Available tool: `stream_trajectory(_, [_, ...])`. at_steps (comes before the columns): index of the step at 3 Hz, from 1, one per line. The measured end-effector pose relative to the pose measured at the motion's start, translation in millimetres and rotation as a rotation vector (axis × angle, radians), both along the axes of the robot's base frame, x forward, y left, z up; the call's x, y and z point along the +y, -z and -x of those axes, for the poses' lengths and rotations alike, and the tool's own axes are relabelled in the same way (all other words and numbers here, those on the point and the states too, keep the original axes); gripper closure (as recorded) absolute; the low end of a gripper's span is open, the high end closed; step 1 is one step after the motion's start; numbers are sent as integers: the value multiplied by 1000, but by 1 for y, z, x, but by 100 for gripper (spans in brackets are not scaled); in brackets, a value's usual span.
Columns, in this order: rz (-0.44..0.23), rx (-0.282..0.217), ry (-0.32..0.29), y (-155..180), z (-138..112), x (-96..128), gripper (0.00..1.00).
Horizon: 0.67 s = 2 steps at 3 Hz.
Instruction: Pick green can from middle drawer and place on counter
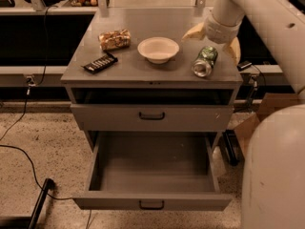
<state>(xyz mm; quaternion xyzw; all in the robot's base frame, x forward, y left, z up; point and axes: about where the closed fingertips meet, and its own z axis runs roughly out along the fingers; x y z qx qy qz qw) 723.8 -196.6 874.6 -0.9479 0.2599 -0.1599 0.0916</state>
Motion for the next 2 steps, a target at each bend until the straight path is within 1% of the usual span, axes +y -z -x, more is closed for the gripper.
stream_trajectory(1, [-99,-12,84,-25,8,-16,0])
stream_trajectory(2, [-105,-17,82,-25,5,-14,0])
